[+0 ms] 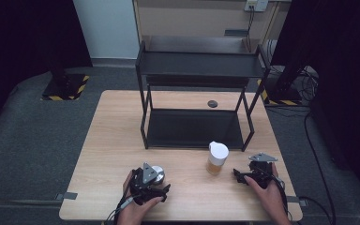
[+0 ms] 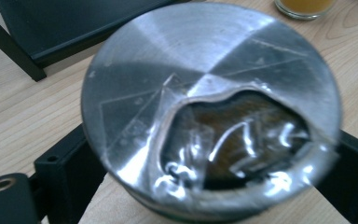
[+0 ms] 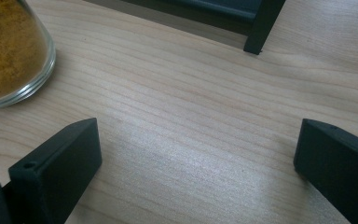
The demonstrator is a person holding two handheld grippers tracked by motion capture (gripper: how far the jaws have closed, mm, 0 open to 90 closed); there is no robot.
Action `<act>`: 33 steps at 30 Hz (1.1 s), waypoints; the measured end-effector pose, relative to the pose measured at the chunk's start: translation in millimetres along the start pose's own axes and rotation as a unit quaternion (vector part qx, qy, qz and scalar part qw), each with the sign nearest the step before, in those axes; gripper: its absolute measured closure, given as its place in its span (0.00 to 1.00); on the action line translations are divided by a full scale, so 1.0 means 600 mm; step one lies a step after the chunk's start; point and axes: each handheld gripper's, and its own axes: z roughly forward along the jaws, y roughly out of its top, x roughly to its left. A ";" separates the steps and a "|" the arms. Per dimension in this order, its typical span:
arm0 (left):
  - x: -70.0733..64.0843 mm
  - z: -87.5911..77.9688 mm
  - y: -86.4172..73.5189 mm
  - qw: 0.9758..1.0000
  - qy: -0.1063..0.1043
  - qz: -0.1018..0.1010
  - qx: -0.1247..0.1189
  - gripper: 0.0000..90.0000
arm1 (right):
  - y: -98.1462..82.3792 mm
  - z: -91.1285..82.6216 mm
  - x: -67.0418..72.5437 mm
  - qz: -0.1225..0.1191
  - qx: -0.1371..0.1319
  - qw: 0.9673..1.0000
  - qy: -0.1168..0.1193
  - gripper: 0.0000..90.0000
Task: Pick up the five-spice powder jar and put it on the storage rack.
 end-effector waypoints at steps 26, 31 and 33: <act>0.014 0.011 -0.003 1.000 -0.015 0.000 0.003 0.33 | 0.000 0.000 0.000 0.000 0.000 1.000 0.000 0.02; 0.009 0.006 -0.001 1.000 -0.011 0.000 0.002 0.33 | 0.000 0.000 0.000 0.000 0.000 1.000 0.000 0.02; 0.006 0.003 -0.001 1.000 -0.009 0.004 -0.002 0.33 | 0.000 0.000 0.000 0.000 0.000 1.000 0.000 0.02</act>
